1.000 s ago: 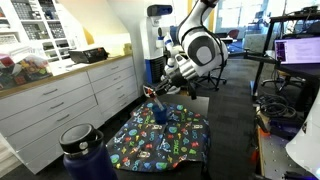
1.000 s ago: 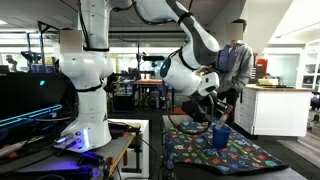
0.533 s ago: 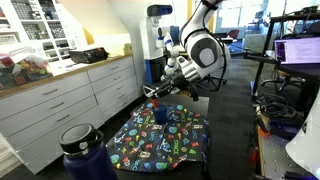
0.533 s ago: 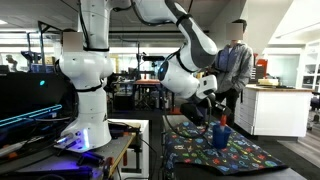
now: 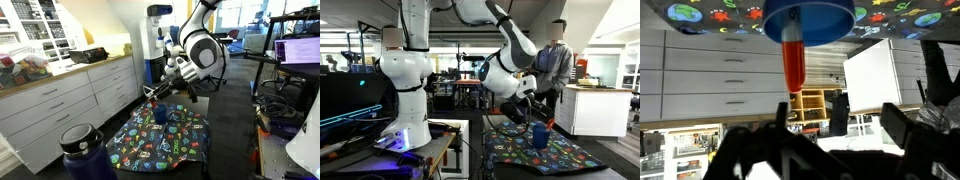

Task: Put the marker in the blue cup

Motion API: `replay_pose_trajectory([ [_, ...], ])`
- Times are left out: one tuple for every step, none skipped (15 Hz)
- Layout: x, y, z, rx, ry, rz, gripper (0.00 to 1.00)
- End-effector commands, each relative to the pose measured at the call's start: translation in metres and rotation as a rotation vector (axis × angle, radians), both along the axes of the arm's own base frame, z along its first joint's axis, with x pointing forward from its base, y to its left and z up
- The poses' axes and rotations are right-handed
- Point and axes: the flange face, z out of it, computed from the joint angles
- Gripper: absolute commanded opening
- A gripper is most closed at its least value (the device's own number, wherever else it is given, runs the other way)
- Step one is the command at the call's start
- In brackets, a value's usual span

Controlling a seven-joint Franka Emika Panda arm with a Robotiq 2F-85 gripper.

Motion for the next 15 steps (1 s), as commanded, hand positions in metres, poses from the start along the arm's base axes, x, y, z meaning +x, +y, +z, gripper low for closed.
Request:
replay_pose_trajectory([
  [0.004, 0.004, 0.019, -0.001, -0.025, 0.001, 1.00],
  [0.006, 0.005, 0.023, 0.000, -0.021, 0.000, 1.00],
  [0.005, 0.002, 0.007, 0.001, -0.013, 0.006, 1.00],
  [0.006, 0.003, 0.008, 0.001, -0.016, 0.008, 1.00],
  [0.006, 0.003, 0.007, 0.001, -0.013, 0.008, 1.00],
  [0.006, 0.003, 0.005, 0.001, -0.010, 0.008, 1.00],
  [0.005, 0.003, 0.004, 0.001, -0.008, 0.008, 1.00],
  [0.005, 0.003, 0.004, 0.001, -0.008, 0.008, 1.00],
  [0.005, 0.003, 0.004, 0.001, -0.008, 0.008, 1.00],
  [0.005, 0.003, 0.004, 0.001, -0.008, 0.008, 1.00],
  [0.005, 0.003, 0.004, 0.001, -0.008, 0.008, 1.00],
  [0.005, 0.003, 0.004, 0.001, -0.008, 0.008, 1.00],
  [0.005, 0.003, 0.004, 0.001, -0.008, 0.008, 1.00],
  [0.005, 0.003, 0.004, 0.001, -0.008, 0.008, 1.00],
  [0.005, 0.003, 0.004, 0.001, -0.008, 0.008, 1.00],
])
